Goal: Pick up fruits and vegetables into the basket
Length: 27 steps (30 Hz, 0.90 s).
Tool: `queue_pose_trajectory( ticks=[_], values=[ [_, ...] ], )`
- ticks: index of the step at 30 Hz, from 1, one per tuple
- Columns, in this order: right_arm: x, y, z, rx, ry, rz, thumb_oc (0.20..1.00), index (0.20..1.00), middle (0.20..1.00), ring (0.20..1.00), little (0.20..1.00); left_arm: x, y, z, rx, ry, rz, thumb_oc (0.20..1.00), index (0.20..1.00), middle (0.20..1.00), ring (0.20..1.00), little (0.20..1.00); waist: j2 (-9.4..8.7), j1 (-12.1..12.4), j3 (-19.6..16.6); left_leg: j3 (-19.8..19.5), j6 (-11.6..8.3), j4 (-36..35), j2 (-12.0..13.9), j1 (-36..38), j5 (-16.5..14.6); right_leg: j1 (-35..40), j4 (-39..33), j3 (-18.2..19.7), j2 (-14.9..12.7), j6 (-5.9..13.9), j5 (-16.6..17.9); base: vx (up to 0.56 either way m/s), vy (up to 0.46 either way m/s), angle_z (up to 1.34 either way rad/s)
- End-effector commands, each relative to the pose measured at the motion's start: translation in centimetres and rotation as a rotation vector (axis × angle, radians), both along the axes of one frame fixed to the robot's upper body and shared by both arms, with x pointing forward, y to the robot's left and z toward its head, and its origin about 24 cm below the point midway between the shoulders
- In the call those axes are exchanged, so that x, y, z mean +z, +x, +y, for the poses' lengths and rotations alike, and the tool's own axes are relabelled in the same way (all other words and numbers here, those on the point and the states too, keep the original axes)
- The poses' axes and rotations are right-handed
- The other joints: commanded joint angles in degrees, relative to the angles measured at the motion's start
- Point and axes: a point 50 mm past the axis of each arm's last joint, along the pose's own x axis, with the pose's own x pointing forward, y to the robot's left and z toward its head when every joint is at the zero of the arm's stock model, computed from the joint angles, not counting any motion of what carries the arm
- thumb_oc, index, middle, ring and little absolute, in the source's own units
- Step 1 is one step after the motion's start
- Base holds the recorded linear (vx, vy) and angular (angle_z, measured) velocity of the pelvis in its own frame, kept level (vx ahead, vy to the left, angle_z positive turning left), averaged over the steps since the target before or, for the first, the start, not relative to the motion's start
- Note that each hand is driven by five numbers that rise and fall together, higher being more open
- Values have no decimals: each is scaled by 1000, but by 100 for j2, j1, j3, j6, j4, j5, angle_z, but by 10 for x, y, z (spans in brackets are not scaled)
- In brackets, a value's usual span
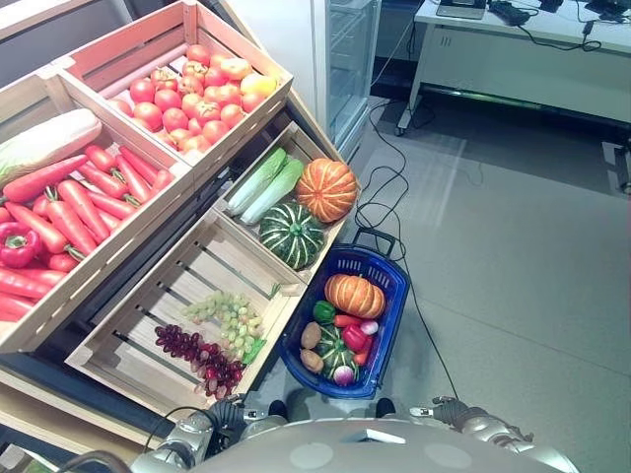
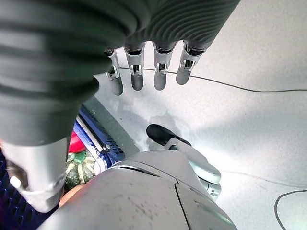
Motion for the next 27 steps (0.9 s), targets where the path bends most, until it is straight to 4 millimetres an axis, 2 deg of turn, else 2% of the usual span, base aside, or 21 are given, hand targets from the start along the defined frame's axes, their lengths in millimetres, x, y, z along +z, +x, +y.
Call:
queue_pose_trajectory(
  ticks=[1, 16, 27],
  values=[
    [3, 22, 5, 7, -2, -37, 1000, 1000, 1000, 1000, 1000, 4, 25, 2, -42, 35, -14, 1000, 1000, 1000, 1000, 1000, -147, -23, 288, -40, 223, 39, -121, 48, -451, 206, 59, -346, -184, 94, -235, 0, 0, 0],
    [3, 22, 4, 1, -4, -38, 1000, 1000, 1000, 1000, 1000, 4, 24, 3, -15, 38, -4, 1000, 1000, 1000, 1000, 1000, -141, -27, 295, -54, 223, 39, -114, 93, -471, 256, 59, -348, -182, 81, -263, 0, 0, 0],
    [5, 26, 2, 7, -9, -42, 1000, 1000, 1000, 1000, 1000, 4, 26, 2, 33, 31, -23, 1000, 1000, 1000, 1000, 1000, -137, 37, 525, -80, 194, 39, -99, -184, -353, -6, 59, -388, -189, 103, -154, -5, -6, 0]
  ],
)
